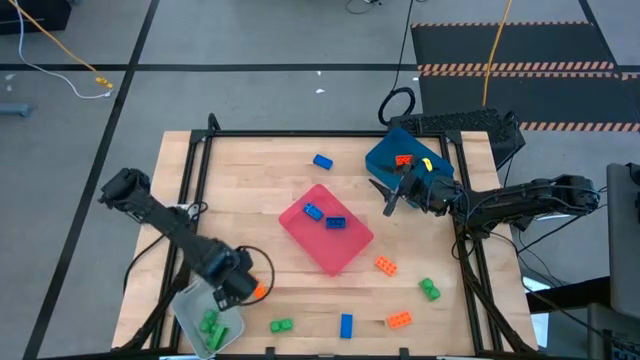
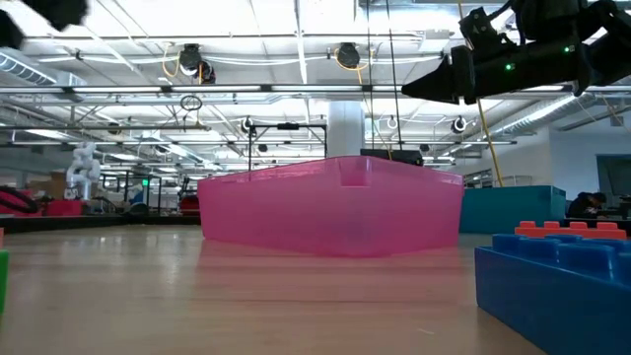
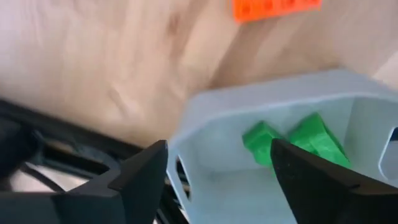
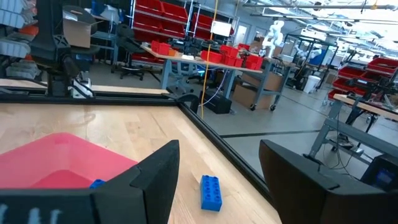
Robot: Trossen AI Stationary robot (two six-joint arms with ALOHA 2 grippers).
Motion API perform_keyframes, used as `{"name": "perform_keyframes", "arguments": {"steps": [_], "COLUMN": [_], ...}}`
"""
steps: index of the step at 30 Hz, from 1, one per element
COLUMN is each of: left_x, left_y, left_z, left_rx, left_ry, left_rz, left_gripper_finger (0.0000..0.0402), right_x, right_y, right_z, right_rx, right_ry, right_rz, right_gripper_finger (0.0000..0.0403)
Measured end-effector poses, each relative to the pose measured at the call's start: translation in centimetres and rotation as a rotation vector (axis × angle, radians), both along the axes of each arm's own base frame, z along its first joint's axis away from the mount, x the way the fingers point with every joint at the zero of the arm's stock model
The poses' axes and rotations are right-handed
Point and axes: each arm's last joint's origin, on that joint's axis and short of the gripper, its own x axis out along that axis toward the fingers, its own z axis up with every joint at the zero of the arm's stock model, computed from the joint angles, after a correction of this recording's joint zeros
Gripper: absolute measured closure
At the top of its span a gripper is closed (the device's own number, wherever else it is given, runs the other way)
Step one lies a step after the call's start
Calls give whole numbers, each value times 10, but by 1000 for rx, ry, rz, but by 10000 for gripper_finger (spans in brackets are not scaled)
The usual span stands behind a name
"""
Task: Sort & place blocks by color
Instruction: Put the orange game piece into the blue bin
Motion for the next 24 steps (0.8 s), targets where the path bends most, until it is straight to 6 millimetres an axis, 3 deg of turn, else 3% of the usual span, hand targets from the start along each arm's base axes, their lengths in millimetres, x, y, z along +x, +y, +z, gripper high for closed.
{"name": "perform_keyframes", "arguments": {"steps": [6,10,17,24], "left_x": [22,39,52,61], "left_y": [20,22,17,11], "left_z": [-4,-12,-32,-55], "left_rx": [-8,-8,-38,-96], "left_ry": [-93,-204,-232,-182], "left_rz": [-83,-269,-789,-960], "left_gripper_finger": [160,173,159,138], "right_x": [0,0,0,-1], "right_y": [0,-2,-2,-2], "right_z": [0,1,-3,-5], "right_rx": [-18,-38,-28,-13], "right_ry": [16,12,53,64], "right_rz": [-1,-13,-13,-13], "right_gripper_finger": [188,188,188,188]}}
